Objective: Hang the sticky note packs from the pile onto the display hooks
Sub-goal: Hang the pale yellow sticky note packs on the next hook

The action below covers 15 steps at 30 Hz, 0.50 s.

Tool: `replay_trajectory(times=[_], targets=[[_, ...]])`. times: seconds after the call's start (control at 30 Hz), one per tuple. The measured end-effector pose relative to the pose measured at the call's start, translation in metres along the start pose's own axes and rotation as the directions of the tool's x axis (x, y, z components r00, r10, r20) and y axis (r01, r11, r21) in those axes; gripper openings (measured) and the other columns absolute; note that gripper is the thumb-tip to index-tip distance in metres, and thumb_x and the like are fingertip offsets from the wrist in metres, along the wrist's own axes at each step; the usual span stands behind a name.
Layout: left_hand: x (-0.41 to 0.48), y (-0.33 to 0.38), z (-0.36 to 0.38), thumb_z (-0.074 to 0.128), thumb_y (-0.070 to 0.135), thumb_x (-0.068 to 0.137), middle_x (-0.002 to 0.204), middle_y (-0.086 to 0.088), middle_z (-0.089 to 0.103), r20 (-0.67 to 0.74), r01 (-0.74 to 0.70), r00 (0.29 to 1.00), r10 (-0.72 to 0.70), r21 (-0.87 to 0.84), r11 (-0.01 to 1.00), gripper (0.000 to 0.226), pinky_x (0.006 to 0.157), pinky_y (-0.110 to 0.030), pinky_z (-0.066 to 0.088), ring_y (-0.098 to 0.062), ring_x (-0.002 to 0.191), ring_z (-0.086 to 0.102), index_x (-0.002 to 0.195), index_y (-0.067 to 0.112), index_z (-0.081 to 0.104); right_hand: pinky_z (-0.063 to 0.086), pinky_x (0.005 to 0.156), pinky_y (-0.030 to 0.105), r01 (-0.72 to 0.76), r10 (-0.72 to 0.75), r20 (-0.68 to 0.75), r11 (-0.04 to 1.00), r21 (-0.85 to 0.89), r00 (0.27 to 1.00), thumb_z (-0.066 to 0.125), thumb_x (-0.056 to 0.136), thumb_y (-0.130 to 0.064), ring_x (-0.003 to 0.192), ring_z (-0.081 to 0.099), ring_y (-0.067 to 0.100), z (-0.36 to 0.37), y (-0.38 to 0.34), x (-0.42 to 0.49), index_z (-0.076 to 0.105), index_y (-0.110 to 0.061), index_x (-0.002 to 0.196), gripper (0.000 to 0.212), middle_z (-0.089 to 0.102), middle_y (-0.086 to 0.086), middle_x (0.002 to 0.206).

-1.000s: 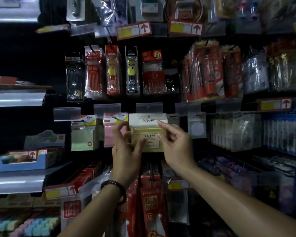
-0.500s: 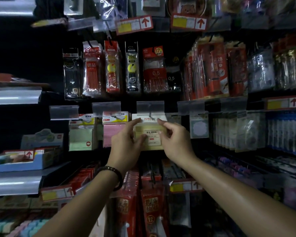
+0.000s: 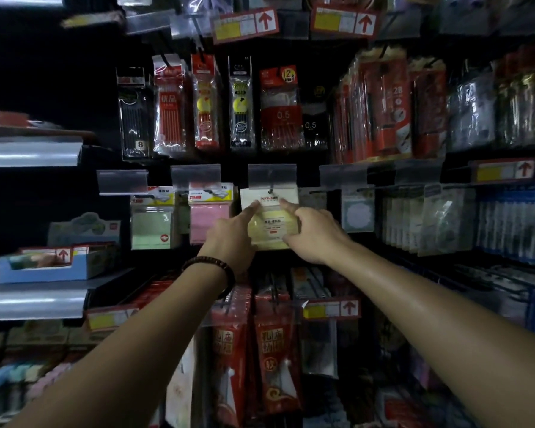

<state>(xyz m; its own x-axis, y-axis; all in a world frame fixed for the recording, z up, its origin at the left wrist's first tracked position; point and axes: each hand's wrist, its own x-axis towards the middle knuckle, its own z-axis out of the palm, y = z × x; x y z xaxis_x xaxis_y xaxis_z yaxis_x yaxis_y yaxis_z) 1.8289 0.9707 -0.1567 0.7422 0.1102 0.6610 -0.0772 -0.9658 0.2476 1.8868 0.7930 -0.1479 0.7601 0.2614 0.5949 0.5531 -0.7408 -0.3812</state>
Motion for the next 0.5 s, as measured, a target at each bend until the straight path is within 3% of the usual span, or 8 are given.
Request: replay_trajectory(times=[0.1, 0.17, 0.3, 0.4, 0.5], targets=[[-0.016, -0.003, -0.002, 0.06, 0.007, 0.1, 0.099, -0.007, 0.065, -0.026, -0.013, 1.0, 0.012, -0.03, 0.999, 0.078, 0.06, -0.029, 0.055, -0.019, 0.071, 0.062, 0.164, 0.042, 0.031, 0.059, 0.096, 0.04, 0.049, -0.048, -0.05, 0.999, 0.022, 0.998, 0.071, 0.09, -0.035, 0.114, 0.063, 0.022, -0.004, 0.006, -0.015, 0.043, -0.043, 0.158, 0.074, 0.058, -0.002, 0.139], [-0.032, -0.004, -0.004, 0.064, 0.011, 0.1, 0.098, -0.005, 0.068, -0.055, -0.03, 0.998, 0.027, -0.044, 0.999, 0.071, 0.058, -0.032, 0.062, -0.018, 0.07, 0.067, 0.161, 0.037, 0.039, 0.056, 0.091, 0.036, 0.089, -0.087, -0.103, 0.996, 0.011, 0.991, 0.07, 0.094, -0.034, 0.109, 0.062, 0.021, -0.008, 0.012, -0.03, 0.051, -0.039, 0.155, 0.064, 0.058, -0.004, 0.12], [-0.077, -0.002, -0.012, 0.066, 0.025, 0.101, 0.108, -0.002, 0.076, -0.138, -0.096, 0.987, 0.087, -0.058, 0.994, 0.047, 0.074, -0.044, 0.067, -0.022, 0.088, 0.074, 0.146, 0.032, 0.054, 0.051, 0.074, 0.028, 0.178, -0.161, -0.169, 0.98, 0.088, 0.972, 0.07, 0.098, -0.028, 0.083, 0.061, 0.01, -0.013, 0.025, -0.068, 0.07, -0.032, 0.134, 0.037, 0.062, -0.007, 0.092], [-0.118, 0.002, -0.009, 0.068, 0.031, 0.098, 0.099, 0.006, 0.075, -0.21, -0.169, 0.967, 0.147, -0.093, 0.981, 0.032, 0.072, -0.037, 0.061, -0.019, 0.087, 0.072, 0.13, 0.03, 0.064, 0.041, 0.069, 0.021, 0.259, -0.235, -0.217, 0.961, 0.092, 0.948, 0.071, 0.098, -0.023, 0.079, 0.06, 0.005, -0.006, 0.039, -0.107, 0.076, -0.029, 0.118, 0.022, 0.063, -0.008, 0.085], [-0.17, 0.001, 0.011, 0.068, 0.027, 0.099, 0.089, 0.009, 0.071, -0.227, -0.239, 0.952, 0.204, -0.14, 0.961, 0.021, 0.065, -0.03, 0.051, -0.013, 0.074, 0.067, 0.12, 0.025, 0.066, 0.042, 0.069, 0.018, 0.32, -0.296, -0.234, 0.944, 0.074, 0.926, 0.067, 0.098, -0.023, 0.079, 0.06, 0.007, 0.013, 0.054, -0.156, 0.077, -0.027, 0.11, 0.016, 0.065, -0.008, 0.087]])
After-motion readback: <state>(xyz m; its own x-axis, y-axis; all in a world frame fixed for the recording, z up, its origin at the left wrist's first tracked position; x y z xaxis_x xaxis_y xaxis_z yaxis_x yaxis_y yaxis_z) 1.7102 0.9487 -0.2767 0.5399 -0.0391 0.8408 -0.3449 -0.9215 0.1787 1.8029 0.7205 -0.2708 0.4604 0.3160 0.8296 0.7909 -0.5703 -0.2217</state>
